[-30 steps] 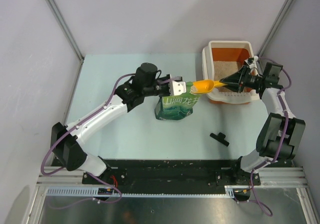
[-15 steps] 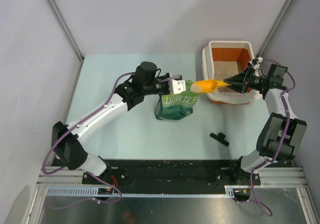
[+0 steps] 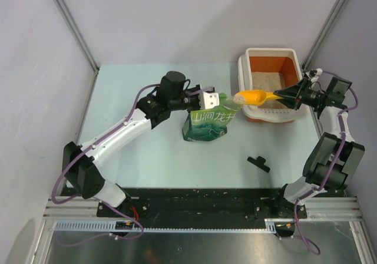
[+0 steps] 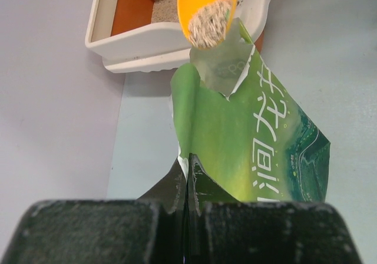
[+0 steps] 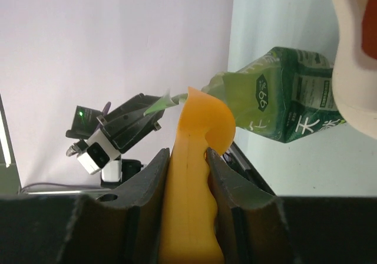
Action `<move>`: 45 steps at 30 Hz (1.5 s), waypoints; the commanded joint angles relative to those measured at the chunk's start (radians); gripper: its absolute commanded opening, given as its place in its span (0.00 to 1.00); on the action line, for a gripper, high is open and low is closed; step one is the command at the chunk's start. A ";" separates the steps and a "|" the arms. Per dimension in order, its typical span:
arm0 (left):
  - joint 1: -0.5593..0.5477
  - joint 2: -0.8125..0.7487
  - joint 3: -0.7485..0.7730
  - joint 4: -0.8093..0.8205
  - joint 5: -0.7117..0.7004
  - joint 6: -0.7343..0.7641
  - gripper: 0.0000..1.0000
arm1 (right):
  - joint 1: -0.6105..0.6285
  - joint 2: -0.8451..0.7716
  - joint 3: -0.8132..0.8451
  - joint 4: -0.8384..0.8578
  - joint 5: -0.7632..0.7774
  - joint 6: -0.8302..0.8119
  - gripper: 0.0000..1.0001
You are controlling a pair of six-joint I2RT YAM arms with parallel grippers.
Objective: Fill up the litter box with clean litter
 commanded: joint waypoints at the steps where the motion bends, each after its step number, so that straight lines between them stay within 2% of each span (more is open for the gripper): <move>1: 0.006 0.008 0.071 0.069 0.020 0.024 0.00 | -0.068 -0.014 0.003 0.114 -0.017 0.112 0.00; 11: 0.006 0.017 0.077 0.069 0.003 0.033 0.00 | -0.251 0.029 -0.002 0.335 0.105 0.248 0.00; 14: 0.006 0.017 0.078 0.067 0.000 0.035 0.00 | -0.294 0.014 -0.055 0.557 0.179 0.390 0.00; 17: 0.004 0.018 0.082 0.069 0.001 0.036 0.00 | -0.320 0.002 -0.080 0.525 0.278 0.357 0.00; 19: 0.006 0.017 0.082 0.069 0.001 0.032 0.00 | -0.320 -0.015 -0.078 0.477 0.364 0.273 0.00; 25: 0.003 0.003 0.069 0.067 0.011 0.023 0.00 | -0.251 -0.118 -0.078 0.273 0.645 0.011 0.00; 32: 0.004 -0.020 0.033 0.067 0.015 0.017 0.00 | -0.079 -0.150 -0.046 0.231 0.930 -0.114 0.00; 39: 0.004 -0.047 0.002 0.067 0.034 0.004 0.00 | 0.086 -0.022 0.125 0.291 1.165 -0.187 0.00; 45: 0.004 -0.061 -0.007 0.069 0.032 -0.006 0.00 | 0.133 0.080 0.276 0.213 1.220 -0.343 0.00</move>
